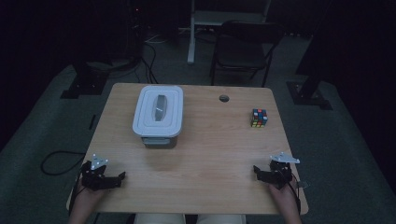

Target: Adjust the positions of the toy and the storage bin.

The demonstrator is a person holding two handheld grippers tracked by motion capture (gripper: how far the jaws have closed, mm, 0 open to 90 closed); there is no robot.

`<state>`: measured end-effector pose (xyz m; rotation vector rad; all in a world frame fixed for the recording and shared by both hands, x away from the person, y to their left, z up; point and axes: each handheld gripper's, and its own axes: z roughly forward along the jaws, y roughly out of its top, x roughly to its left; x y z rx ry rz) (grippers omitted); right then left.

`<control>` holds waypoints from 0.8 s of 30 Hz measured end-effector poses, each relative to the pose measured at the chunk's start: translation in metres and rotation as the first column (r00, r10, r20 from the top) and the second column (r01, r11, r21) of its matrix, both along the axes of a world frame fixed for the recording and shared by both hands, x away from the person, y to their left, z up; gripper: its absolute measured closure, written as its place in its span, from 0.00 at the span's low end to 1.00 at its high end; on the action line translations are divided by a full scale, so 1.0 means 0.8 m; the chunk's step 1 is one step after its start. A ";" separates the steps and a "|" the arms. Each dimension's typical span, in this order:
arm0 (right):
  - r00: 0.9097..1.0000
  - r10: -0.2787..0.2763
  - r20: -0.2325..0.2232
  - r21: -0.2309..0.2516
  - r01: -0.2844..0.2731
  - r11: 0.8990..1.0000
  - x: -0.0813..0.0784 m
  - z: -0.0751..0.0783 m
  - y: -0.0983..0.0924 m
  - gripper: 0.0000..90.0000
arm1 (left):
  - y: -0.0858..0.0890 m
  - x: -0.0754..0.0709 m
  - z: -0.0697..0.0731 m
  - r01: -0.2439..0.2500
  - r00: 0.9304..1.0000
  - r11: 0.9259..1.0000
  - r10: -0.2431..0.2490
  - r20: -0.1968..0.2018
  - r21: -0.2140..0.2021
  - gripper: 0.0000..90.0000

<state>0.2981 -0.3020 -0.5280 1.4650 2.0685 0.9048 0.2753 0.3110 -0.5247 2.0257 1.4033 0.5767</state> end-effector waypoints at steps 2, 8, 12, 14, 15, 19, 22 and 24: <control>1.000 0.000 0.000 -0.002 0.000 1.000 0.000 0.000 0.000 0.16 | 0.000 0.000 0.000 0.000 1.000 1.000 0.000 0.000 -0.001 0.01; 0.998 0.062 -0.003 0.062 -0.062 0.996 0.001 0.001 -0.006 0.16 | -0.004 -0.002 0.000 -0.031 1.000 1.000 0.031 0.003 0.005 0.01; 0.999 0.049 -0.002 0.004 -0.049 0.999 0.005 0.000 0.001 0.15 | -0.005 -0.002 0.001 0.012 1.000 1.000 -0.012 -0.004 0.002 0.01; 0.998 0.057 -0.004 -0.008 -0.057 0.998 0.007 0.000 0.006 0.14 | -0.006 -0.001 0.001 0.044 0.999 0.999 -0.044 -0.002 -0.001 0.01; 0.999 0.052 -0.002 -0.008 -0.052 0.999 0.008 0.000 0.008 0.14 | -0.006 0.000 0.001 0.056 0.998 0.998 -0.056 -0.003 0.000 0.01; 0.999 0.050 0.003 -0.012 -0.050 0.999 0.016 0.001 0.017 0.14 | -0.002 0.008 0.004 0.050 0.999 0.999 -0.050 0.014 -0.020 0.01; 0.999 0.040 0.018 -0.030 -0.040 0.999 0.025 0.003 0.030 0.14 | 0.003 0.019 0.010 0.038 0.999 0.998 -0.036 0.031 -0.044 0.01; 0.998 0.055 0.027 -0.023 -0.055 0.998 0.035 0.006 0.042 0.14 | 0.005 0.029 0.012 0.033 0.999 0.998 -0.032 0.034 -0.055 0.01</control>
